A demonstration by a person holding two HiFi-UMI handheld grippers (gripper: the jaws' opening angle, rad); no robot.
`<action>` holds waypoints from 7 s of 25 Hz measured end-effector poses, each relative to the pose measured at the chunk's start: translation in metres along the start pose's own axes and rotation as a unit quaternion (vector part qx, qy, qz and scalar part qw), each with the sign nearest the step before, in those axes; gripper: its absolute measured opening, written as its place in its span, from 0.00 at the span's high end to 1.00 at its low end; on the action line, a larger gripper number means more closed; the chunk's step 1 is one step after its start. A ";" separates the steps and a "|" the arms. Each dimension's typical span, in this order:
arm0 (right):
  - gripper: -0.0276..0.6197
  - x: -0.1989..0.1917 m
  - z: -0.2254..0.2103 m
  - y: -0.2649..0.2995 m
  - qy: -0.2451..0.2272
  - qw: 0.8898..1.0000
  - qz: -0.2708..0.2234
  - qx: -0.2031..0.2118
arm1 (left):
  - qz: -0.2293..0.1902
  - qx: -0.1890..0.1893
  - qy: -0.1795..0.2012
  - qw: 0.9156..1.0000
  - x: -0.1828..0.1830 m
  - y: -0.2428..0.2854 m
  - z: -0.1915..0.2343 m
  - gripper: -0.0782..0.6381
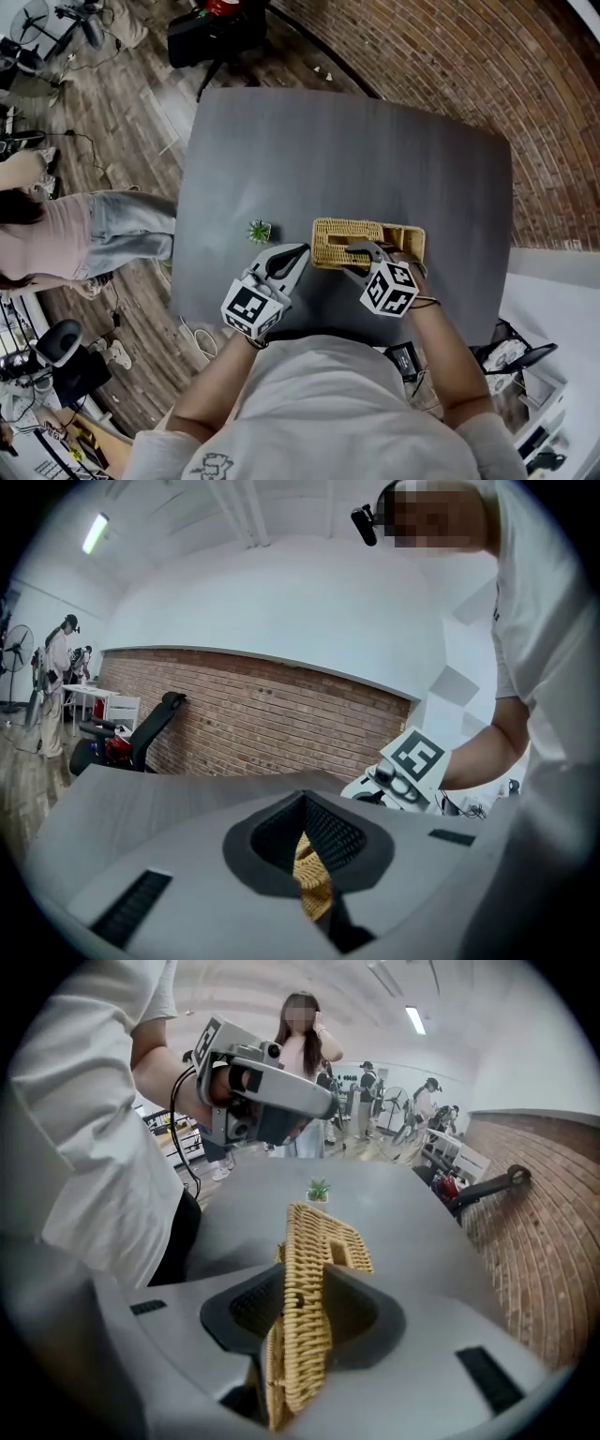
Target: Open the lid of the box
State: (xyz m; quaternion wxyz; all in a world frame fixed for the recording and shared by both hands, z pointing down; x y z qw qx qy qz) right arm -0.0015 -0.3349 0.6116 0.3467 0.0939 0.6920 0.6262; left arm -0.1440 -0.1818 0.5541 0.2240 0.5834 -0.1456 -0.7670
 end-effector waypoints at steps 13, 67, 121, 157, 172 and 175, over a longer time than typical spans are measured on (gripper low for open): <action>0.87 0.023 -0.047 -0.042 -0.025 0.997 -0.004 -0.073 | -0.018 0.014 0.021 1.000 0.028 -0.009 0.010 0.88; 0.74 0.009 -0.182 0.000 0.022 0.997 0.036 -0.063 | -0.015 0.007 0.035 0.999 0.056 0.023 0.038 0.88; 0.95 0.048 0.205 -0.178 0.196 0.885 -0.331 -0.264 | -0.076 -0.025 0.130 0.988 -0.006 -0.193 -0.136 0.88; 0.95 -0.029 0.340 -0.230 0.182 0.871 -0.370 -0.267 | -0.125 -0.009 0.116 0.985 -0.044 -0.224 -0.281 0.88; 0.95 -0.063 0.377 -0.252 0.179 0.863 -0.386 -0.272 | -0.138 0.020 0.120 0.983 -0.057 -0.229 -0.336 0.88; 0.95 -0.070 0.388 -0.253 0.177 0.863 -0.387 -0.272 | -0.138 0.024 0.121 0.983 -0.063 -0.230 -0.347 0.88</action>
Point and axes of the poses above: the fingertips, and each gripper's own axes: y forward along the fingers, z to its left, x out of its top, the point moved 10 cm from there along -y, backward along the fingers, and after that the axes turned 14 degrees about z, right-handed, at the moved point
